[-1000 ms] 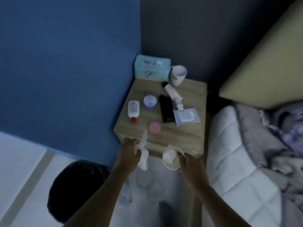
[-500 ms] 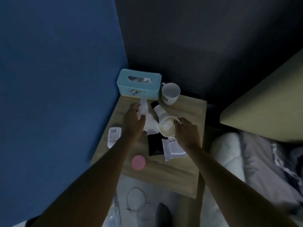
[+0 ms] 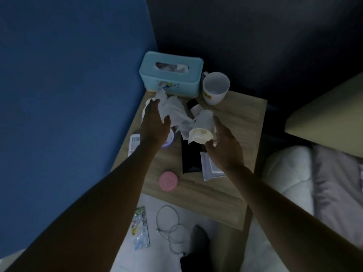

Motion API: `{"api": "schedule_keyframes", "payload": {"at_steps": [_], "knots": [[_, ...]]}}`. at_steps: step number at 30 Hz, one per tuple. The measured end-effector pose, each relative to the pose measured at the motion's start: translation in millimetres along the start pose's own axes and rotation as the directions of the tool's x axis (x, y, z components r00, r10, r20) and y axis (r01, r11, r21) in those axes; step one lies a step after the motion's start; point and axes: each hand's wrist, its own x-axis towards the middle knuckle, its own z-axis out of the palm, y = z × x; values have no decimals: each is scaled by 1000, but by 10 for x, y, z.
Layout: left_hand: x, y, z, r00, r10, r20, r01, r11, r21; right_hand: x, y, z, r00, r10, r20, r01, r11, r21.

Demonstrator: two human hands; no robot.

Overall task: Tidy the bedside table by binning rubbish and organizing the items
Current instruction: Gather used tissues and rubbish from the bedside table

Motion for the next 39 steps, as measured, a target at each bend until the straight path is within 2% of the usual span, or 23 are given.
{"api": "schedule_keyframes", "payload": {"at_steps": [5,13,18,22,25,28,30,33,35,39], "knots": [[-247,-89,-180,998,58,24,-57,997,-56,-167,-127,-28,998,-37,-48,35,999,-34],[-1086,-357,-748,999,-13,39,17,995,-103,-1007,-451,-79,994,11,-108,-21,995,-93],[-1701,-564,-1211,997,-30,78,31,999,-9,-1846,-773,156,996,59,-71,-69,987,-144],[-2211,-1010,-1159,985,-102,141,98,995,34,-2388,-762,630,993,110,33,-105,988,-113],[-2598,-1452,-830,962,-179,206,172,984,53,-2707,-494,1219,981,147,130,-132,984,-118],[-2987,-2006,-306,907,-267,326,250,964,94,-2992,-105,1838,942,203,269,-157,971,-183],[-3194,-2457,137,854,-301,424,261,953,152,-3100,214,2294,911,210,356,-130,963,-234],[-3456,-3177,813,737,-365,569,246,929,276,-3200,789,3060,858,226,461,-93,951,-294],[-3571,-3642,1225,697,-420,581,287,906,311,-3232,1166,3549,846,237,477,-78,941,-330],[-3652,-4367,1939,690,-540,482,414,841,349,-3151,1740,4351,848,228,479,-42,929,-367]]}}
